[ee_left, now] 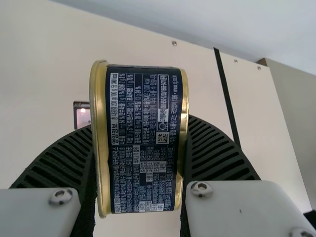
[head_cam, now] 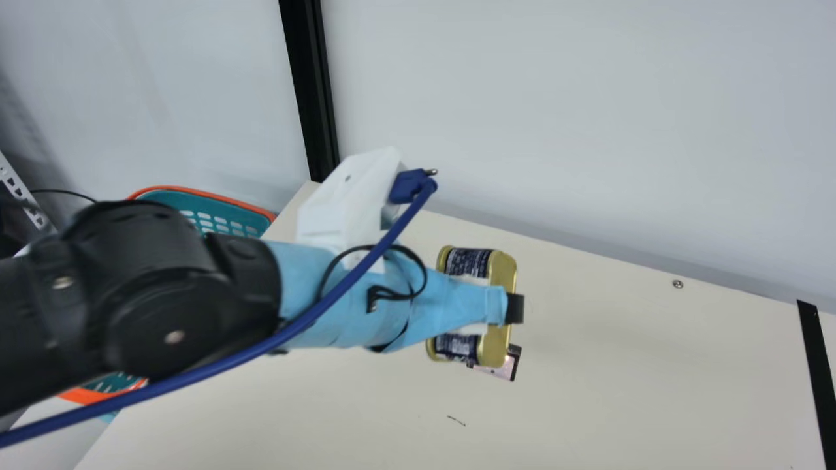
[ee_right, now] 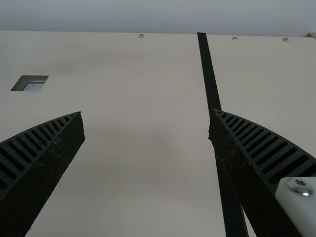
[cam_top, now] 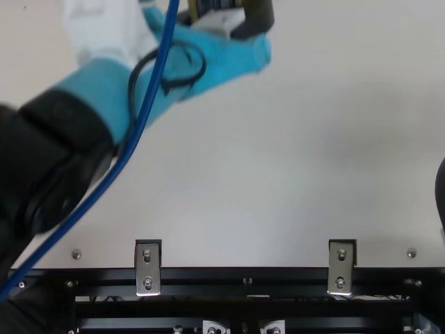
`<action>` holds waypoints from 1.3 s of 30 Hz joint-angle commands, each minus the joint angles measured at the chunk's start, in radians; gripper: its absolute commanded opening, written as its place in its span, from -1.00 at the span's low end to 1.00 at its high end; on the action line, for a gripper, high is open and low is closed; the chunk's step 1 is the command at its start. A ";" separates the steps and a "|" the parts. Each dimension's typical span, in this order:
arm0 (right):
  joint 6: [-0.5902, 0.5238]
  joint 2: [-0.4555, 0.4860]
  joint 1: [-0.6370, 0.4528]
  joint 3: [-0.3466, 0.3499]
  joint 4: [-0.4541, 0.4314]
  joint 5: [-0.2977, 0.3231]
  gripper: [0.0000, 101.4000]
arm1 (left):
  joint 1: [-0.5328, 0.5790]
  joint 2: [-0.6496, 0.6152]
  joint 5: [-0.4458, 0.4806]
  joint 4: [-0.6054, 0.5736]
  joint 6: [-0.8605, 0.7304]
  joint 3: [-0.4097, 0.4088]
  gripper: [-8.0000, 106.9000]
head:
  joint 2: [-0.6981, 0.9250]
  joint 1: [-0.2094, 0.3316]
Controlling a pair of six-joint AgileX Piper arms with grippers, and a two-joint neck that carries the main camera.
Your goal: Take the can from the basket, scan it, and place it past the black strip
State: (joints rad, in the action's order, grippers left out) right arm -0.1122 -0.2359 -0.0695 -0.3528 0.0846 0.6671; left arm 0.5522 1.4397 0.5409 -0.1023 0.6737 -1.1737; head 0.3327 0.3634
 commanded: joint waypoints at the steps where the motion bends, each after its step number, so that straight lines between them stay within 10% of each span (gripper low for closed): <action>1: 0.000 0.000 0.000 0.000 0.000 0.000 1.00 | -0.005 0.006 -0.022 -0.009 -0.019 0.015 -0.68 | 0.029 0.027; 17: 0.000 0.000 0.000 0.000 0.000 0.000 1.00 | -0.056 0.180 -0.160 -0.114 -0.168 -0.044 -0.68 | 0.029 0.027; 39: 0.000 0.000 0.000 0.000 0.000 0.000 1.00 | -0.070 0.399 -0.400 0.292 0.016 -0.080 -0.68 | 0.029 0.027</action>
State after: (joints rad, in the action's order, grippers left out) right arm -0.1122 -0.2359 -0.0695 -0.3528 0.0846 0.6671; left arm 0.4843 1.8315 0.1482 0.1396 0.6727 -1.2506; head 0.3327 0.3634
